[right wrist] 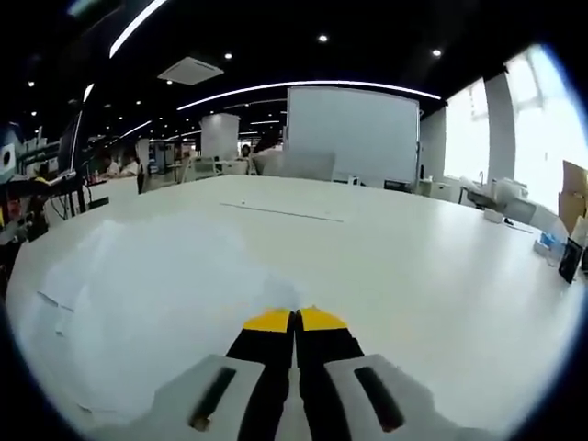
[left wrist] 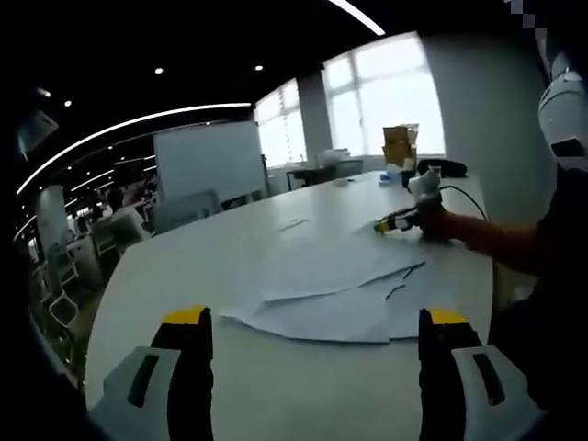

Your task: Organize the stack of printing papers by aligning and flattening the scattered papers on the table

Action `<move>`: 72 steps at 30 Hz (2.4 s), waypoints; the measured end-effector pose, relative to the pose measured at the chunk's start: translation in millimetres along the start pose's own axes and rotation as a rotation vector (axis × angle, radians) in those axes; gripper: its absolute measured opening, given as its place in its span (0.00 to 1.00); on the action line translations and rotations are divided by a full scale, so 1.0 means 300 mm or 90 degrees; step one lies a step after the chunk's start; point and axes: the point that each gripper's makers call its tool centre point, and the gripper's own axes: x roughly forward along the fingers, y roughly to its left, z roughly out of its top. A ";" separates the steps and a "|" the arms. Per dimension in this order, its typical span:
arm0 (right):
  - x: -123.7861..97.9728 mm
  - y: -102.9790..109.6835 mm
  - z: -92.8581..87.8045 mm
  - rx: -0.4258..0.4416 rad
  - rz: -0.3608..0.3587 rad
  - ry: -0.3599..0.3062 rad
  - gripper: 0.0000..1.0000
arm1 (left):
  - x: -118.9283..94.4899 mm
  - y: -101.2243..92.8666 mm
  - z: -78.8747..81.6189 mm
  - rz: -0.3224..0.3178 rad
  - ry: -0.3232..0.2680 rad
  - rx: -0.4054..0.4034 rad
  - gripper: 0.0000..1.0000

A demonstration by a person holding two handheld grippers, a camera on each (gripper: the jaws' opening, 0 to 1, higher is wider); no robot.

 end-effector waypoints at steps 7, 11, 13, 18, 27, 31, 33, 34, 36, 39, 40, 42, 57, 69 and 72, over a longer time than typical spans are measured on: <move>-0.001 0.002 0.001 -0.025 -0.007 0.000 0.00 | -0.008 0.005 0.012 0.003 -0.005 0.003 0.96; -0.010 0.003 0.012 -0.021 -0.008 -0.013 0.00 | -0.010 0.005 0.013 0.003 -0.004 0.005 0.96; -0.012 0.003 0.015 -0.020 -0.009 -0.017 0.00 | -0.011 0.004 0.013 0.003 -0.003 0.006 0.96; -0.015 0.006 0.020 -0.027 -0.011 -0.022 0.00 | -0.015 0.004 0.019 0.005 -0.005 0.008 0.96; -0.040 0.025 0.068 -0.052 -0.009 -0.063 0.00 | -0.017 0.006 0.025 0.009 -0.005 0.011 0.95; -0.052 0.033 0.084 -0.066 -0.011 -0.078 0.00 | -0.015 0.004 0.032 0.007 -0.008 0.011 0.95; -0.056 0.042 0.093 -0.074 -0.010 -0.087 0.00 | -0.014 0.004 0.035 0.007 -0.009 0.012 0.95; -0.059 0.046 0.098 -0.079 -0.011 -0.092 0.00 | -0.014 0.004 0.035 0.007 -0.009 0.013 0.95; -0.063 0.050 0.104 -0.085 -0.011 -0.097 0.00 | -0.014 0.004 0.035 0.007 -0.009 0.013 0.95; -0.074 0.081 0.139 -0.058 0.019 -0.131 0.00 | -0.015 0.003 0.033 0.006 -0.009 0.012 0.95; -0.081 0.091 0.155 -0.046 0.034 -0.147 0.00 | -0.016 0.003 0.032 0.006 -0.009 0.011 0.95; -0.094 0.091 0.172 -0.041 0.036 -0.160 0.00 | -0.016 0.004 0.030 0.005 -0.008 0.009 0.96; -0.162 0.137 0.291 -0.041 0.045 -0.232 0.00 | -0.035 0.012 0.038 0.011 -0.014 0.012 0.95; -0.193 0.154 0.341 -0.049 0.051 -0.251 0.00 | -0.047 0.015 0.039 0.014 -0.019 0.012 0.95; -0.201 0.161 0.354 -0.049 0.054 -0.254 0.00 | -0.049 0.016 0.040 0.015 -0.019 0.012 0.95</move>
